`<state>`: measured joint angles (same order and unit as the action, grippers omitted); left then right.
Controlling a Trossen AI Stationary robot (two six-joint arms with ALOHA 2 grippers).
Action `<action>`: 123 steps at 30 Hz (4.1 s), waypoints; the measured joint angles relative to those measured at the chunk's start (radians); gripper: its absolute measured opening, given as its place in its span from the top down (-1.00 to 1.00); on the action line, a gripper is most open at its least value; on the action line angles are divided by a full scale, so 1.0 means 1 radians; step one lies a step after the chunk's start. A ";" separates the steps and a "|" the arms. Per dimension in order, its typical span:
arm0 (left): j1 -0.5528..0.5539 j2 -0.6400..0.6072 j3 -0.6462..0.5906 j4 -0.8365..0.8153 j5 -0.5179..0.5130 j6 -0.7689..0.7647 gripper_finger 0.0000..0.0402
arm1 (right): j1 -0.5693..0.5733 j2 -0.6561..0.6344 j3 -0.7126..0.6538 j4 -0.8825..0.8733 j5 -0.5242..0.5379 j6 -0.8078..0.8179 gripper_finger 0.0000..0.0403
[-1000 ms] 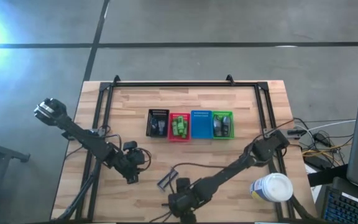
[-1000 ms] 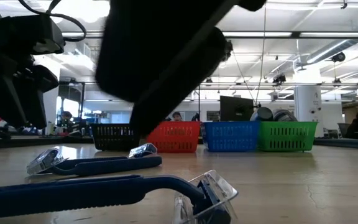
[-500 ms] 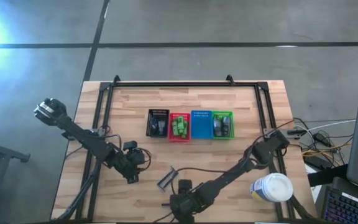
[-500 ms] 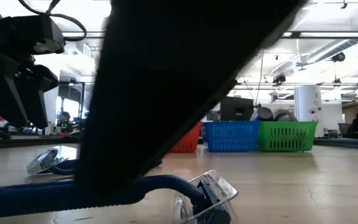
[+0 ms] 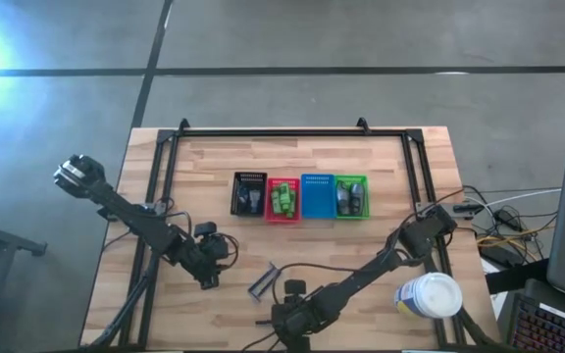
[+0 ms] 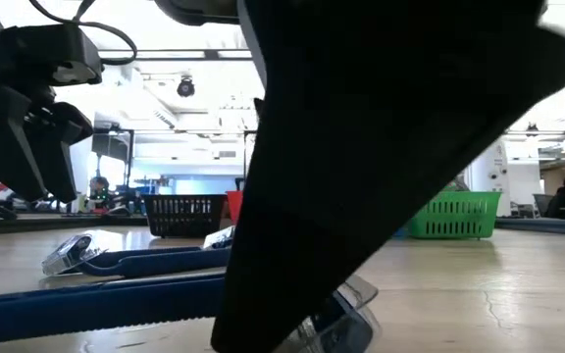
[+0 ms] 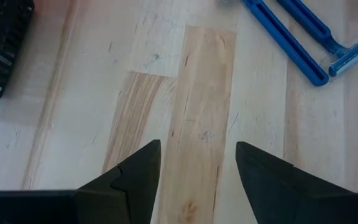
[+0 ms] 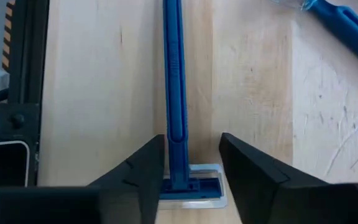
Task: Pick & Place Travel size toiletries
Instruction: Put the blue razor into the blue basket
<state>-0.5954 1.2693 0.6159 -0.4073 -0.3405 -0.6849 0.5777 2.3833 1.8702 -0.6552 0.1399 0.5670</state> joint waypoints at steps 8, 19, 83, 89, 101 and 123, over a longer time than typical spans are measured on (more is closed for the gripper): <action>0.000 0.000 0.000 0.001 -0.002 -0.005 -0.06 | -0.007 0.003 0.028 -0.022 -0.006 0.007 0.75; 0.000 0.000 0.000 0.020 -0.012 -0.035 -0.06 | -0.008 -0.166 0.031 -0.351 0.120 0.436 0.85; 0.055 0.000 0.000 0.141 0.027 0.137 -0.06 | -0.392 -0.647 -0.593 0.162 -0.069 0.000 -0.21; 0.055 0.000 0.000 0.087 0.029 0.089 -0.06 | -0.268 -0.493 -0.464 0.169 -0.084 -0.254 -0.07; -0.093 0.000 -0.038 0.063 0.064 -0.153 -0.06 | -0.262 -0.162 -0.099 0.063 -0.180 -0.497 0.08; -0.201 0.000 -0.108 0.068 0.026 -0.369 -0.06 | -0.224 -0.001 0.104 -0.127 -0.211 -0.676 0.26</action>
<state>-0.7967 1.2690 0.5083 -0.3396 -0.3143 -1.0535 0.3534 2.3825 1.9747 -0.7822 -0.0715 -0.1093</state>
